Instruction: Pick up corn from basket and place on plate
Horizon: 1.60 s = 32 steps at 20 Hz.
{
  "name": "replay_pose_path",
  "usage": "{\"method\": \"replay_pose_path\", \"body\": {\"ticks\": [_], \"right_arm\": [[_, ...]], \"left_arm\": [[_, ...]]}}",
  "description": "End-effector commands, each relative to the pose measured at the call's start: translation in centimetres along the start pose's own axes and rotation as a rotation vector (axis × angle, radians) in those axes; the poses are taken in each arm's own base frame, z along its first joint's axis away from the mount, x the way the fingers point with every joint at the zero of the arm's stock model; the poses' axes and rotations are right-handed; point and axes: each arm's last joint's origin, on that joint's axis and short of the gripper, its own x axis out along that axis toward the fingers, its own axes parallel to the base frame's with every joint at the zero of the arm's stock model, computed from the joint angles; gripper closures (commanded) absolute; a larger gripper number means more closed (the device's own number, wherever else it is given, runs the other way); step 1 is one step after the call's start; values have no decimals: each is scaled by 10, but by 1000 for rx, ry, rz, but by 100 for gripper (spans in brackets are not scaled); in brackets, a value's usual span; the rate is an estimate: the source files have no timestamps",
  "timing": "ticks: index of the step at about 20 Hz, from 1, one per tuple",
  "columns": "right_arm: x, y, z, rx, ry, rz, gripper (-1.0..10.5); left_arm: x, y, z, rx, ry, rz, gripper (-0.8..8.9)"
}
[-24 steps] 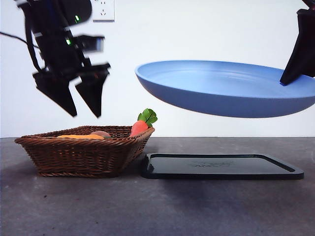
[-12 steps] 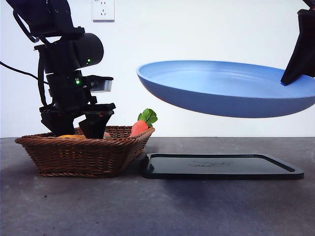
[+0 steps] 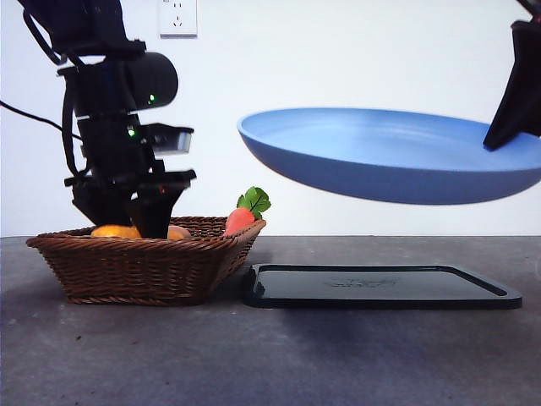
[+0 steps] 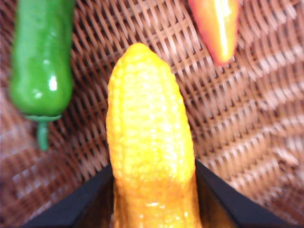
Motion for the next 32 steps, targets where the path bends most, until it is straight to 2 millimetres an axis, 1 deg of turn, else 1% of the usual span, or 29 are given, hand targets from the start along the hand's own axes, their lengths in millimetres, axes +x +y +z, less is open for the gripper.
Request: {"method": "replay_pose_path", "body": {"ticks": [1,3,5,6,8,9,11,14,17,20,22,24,27,28,32], "right_arm": [[9,-4,7,42,29,0,944],[25,-13,9,76,85,-6,944],[41,-22,10,113,134,-9,944],[49,-26,11,133,150,-11,944],[63,-33,13,180,173,-2,944],[68,-35,14,192,179,18,944],[75,-37,16,211,170,35,944],[78,-39,20,223,142,39,944],[78,-39,20,223,142,39,944],[78,-39,20,223,142,41,944],[78,-39,20,219,142,41,944],[78,-39,20,216,142,41,944],[78,-39,19,214,147,40,944],[78,-39,19,214,147,40,944],[78,-39,19,213,149,38,944]], "left_arm": [[-34,-4,14,8,-126,-30,659],[-62,-11,14,27,-205,-66,659],[-84,-19,13,29,-265,-127,659],[-90,-24,13,23,-284,-185,659],[-93,-36,13,20,-290,-318,659],[-92,-43,13,30,-282,-367,659],[-87,-64,14,85,-262,-411,659],[-76,-94,16,174,-248,-451,659],[-54,-118,19,222,-221,-481,659],[-29,-138,16,261,-153,-500,658],[-14,-147,13,272,-109,-507,658],[-6,-150,10,273,-73,-508,638],[-4,-156,8,279,-58,-514,525],[-5,-157,8,276,-56,-515,507],[-6,-156,6,274,-40,-514,500]]}}
